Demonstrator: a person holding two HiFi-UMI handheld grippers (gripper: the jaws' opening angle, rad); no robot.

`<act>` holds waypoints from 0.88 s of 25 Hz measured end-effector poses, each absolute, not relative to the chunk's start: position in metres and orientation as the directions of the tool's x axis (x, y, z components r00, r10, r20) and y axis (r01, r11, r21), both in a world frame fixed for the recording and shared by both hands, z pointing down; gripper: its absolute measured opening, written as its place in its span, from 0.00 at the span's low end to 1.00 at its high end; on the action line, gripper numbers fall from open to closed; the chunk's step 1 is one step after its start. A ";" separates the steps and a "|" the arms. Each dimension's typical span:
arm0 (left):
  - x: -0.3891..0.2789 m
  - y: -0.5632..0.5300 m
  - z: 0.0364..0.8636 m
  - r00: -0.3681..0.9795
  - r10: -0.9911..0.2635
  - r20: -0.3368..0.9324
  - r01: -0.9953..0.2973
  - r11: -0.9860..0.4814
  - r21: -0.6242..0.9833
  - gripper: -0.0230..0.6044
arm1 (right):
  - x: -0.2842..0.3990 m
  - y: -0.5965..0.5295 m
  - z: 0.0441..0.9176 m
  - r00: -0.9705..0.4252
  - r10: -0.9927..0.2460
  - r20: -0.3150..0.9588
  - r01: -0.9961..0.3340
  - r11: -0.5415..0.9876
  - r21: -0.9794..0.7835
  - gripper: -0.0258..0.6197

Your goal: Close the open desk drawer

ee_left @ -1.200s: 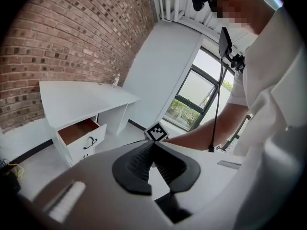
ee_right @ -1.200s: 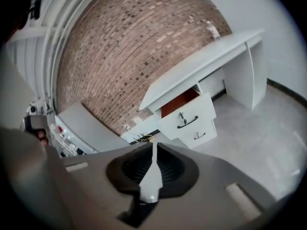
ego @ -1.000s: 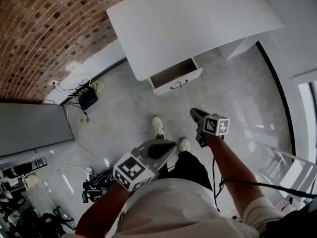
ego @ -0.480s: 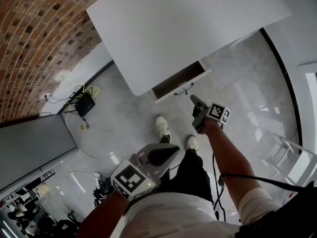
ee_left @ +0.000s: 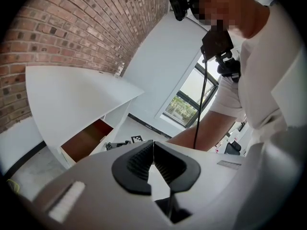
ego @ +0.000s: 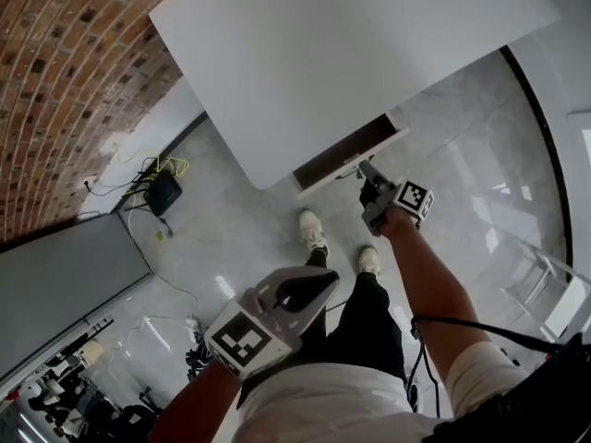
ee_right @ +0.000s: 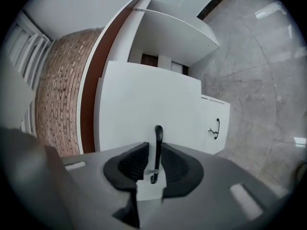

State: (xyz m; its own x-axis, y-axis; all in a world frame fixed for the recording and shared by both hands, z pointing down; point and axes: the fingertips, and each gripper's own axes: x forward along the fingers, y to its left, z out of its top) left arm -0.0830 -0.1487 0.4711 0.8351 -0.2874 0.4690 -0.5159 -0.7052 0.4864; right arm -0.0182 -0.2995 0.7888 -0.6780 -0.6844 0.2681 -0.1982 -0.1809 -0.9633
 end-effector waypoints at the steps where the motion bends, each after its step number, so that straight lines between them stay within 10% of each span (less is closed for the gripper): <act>1: -0.083 -0.150 0.471 0.835 -0.287 0.470 -0.517 -0.703 0.488 0.05 | -0.018 -0.299 0.790 -0.677 -0.688 0.260 -0.187 -0.181 -0.966 0.14; 22: -0.078 -0.150 0.485 0.845 -0.263 0.466 -0.501 -0.696 0.515 0.05 | -0.017 -0.306 0.798 -0.629 -0.740 0.238 -0.120 -0.210 -0.970 0.07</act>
State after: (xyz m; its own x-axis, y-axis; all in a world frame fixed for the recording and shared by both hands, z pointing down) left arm -0.0780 -0.1500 0.4847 0.8449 -0.2630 0.4658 -0.5006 -0.6957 0.5151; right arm -0.0169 -0.3060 0.7981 -0.6291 -0.7401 0.2378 -0.1200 -0.2097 -0.9704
